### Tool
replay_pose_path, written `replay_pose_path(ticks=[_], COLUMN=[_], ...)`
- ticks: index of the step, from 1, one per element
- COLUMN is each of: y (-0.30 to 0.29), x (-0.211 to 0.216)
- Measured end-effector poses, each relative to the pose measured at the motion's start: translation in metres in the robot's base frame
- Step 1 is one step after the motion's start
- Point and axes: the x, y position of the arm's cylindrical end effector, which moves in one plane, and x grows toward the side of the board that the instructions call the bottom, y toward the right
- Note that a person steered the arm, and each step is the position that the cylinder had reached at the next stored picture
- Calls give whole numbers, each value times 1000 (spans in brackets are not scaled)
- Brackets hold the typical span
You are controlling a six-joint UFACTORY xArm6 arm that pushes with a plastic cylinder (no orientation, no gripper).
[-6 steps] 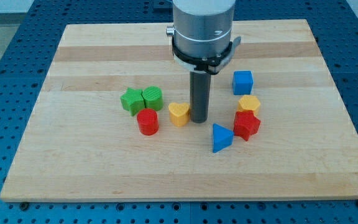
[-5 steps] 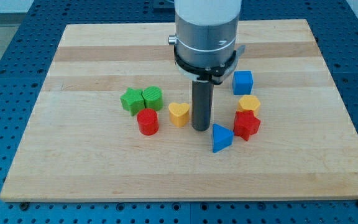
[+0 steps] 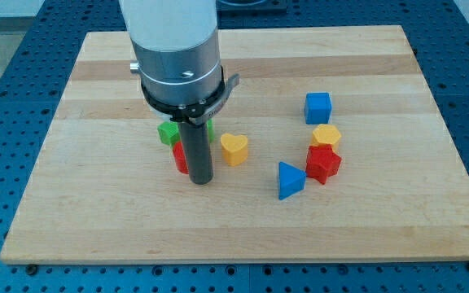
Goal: Push the green star and green circle to red star
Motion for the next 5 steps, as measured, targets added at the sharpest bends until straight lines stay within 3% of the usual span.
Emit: replay_pose_path(ticks=[5], y=[45], x=[-48])
